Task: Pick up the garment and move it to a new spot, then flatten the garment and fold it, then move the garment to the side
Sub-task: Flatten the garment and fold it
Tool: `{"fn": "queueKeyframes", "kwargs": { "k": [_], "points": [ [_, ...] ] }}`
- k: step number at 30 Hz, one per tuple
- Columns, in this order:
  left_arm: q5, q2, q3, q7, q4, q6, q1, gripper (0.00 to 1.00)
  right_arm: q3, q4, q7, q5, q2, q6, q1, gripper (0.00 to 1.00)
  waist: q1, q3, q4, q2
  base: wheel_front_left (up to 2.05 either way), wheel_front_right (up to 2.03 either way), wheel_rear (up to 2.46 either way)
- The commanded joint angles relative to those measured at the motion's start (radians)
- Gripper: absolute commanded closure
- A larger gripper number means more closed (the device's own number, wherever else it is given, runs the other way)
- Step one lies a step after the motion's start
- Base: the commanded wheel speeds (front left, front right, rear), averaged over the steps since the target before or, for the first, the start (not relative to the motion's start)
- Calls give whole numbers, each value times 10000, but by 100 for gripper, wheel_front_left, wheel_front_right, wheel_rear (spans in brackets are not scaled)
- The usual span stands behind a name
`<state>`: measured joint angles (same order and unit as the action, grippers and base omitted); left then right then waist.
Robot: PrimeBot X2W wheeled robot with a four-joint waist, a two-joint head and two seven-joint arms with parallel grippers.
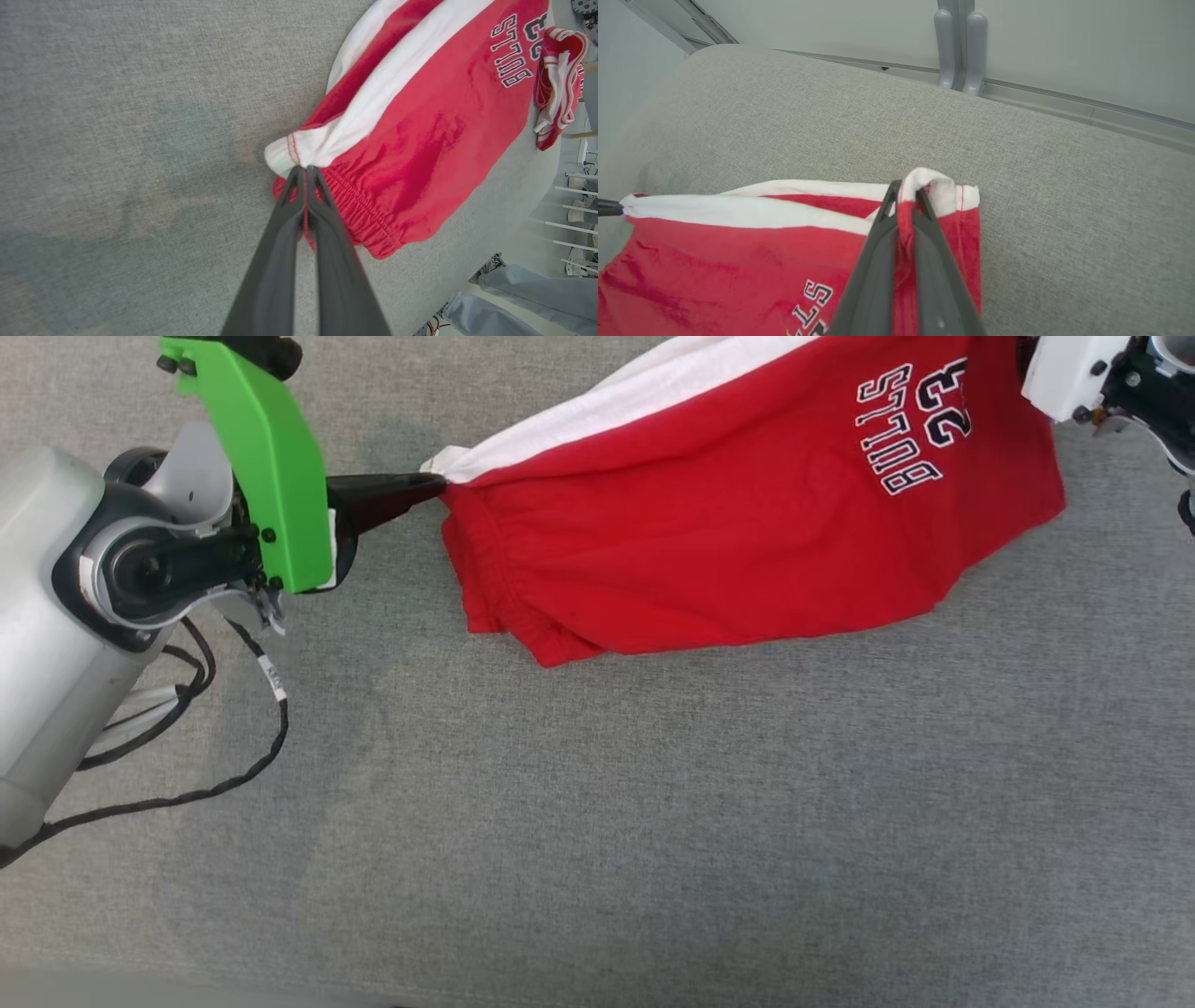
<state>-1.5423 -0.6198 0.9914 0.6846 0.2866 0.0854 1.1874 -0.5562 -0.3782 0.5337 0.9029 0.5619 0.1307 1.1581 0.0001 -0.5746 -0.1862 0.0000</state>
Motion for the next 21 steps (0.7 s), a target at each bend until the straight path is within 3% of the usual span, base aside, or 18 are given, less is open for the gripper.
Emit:
{"fn": "queueKeyframes", "kwargs": {
  "k": [1, 4, 5, 6, 7, 8, 16, 21],
  "points": [
    [101, 99, -49, 5, 123, 61, 224, 100, -136, -238, -107, -95, -28, 0, 225, 100, -1, -178, -139, 0, 0, 0, 0],
    [139, 248, -8, 45, 403, 131, 303, 100, -398, -842, -196, -58, -173, 0, 541, 98, -1, -232, -152, 0, 0, 0, 0],
    [163, 293, 19, 49, 483, 157, 321, 100, -480, -976, -223, -60, -213, 0, 627, 81, -1, -235, -150, 0, 0, 0, 0],
    [209, 341, 29, -6, 583, 192, 354, 97, -559, -1124, -309, -34, -267, 0, 693, 33, -1, -229, -144, 0, 0, 0, 0],
    [213, 375, 36, -41, 654, 203, 365, 67, -615, -1242, -378, -1, -300, 0, 735, 0, -1, -212, -138, 0, 0, 0, 0],
    [236, 414, 47, -57, 749, 221, 355, 0, -691, -1374, -474, 44, -338, 0, 766, 0, -1, -177, -128, 0, 0, 0, 0],
    [335, 285, -28, -482, 1059, 378, -8, 0, -1169, -1729, -1849, 481, -514, 0, 464, 0, -1, 605, 134, 0, 0, 0, 0],
    [662, -20, -221, -1469, 776, 433, -408, 0, -1351, -1577, -3401, 614, -489, 0, -5, 0, -1, 1345, 287, 0, 0, 0, 0]
  ]
}}
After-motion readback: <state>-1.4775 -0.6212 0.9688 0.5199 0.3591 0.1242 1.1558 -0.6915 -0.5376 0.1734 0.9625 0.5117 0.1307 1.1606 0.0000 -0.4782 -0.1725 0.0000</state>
